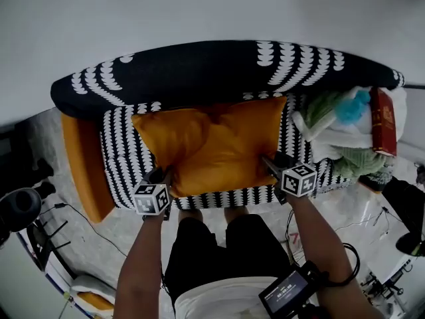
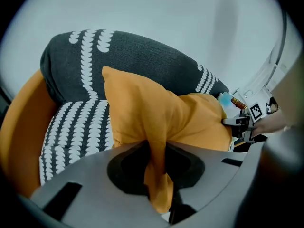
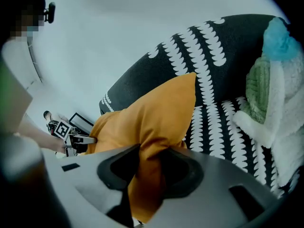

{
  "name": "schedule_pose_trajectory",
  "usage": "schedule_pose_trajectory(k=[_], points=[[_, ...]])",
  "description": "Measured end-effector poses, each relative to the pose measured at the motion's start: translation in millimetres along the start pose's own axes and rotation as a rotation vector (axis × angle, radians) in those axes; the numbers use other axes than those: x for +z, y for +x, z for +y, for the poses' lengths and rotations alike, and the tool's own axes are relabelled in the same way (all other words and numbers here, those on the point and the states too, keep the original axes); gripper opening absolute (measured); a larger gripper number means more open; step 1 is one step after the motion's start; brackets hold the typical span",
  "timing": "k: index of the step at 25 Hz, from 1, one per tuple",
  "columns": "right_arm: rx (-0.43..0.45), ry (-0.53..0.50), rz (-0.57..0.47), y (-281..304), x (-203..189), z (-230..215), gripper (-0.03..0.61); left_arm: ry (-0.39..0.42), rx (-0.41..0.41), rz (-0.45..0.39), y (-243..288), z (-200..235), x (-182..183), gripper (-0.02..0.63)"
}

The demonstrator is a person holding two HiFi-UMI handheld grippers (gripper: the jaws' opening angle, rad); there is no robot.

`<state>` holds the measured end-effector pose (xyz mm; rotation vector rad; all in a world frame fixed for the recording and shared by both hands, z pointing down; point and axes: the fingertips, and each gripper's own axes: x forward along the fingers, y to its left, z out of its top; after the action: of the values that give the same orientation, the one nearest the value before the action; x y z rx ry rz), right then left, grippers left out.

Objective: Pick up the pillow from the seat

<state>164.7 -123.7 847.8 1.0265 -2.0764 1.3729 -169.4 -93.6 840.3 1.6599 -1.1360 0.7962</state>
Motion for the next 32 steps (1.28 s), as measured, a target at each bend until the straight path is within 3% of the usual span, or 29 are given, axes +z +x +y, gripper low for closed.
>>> schedule_pose_trajectory(k=[9, 24, 32], points=[[0.014, -0.018, -0.002, -36, -9, 7, 0.141, -0.026, 0.006, -0.031, -31, -31, -21, 0.057], [0.067, -0.064, -0.07, -94, 31, 52, 0.142, -0.02, 0.051, -0.108, -112, -60, 14, 0.058], [0.105, -0.117, -0.049, -122, 36, 86, 0.143, -0.052, 0.085, -0.117, -164, -73, -4, 0.057]])
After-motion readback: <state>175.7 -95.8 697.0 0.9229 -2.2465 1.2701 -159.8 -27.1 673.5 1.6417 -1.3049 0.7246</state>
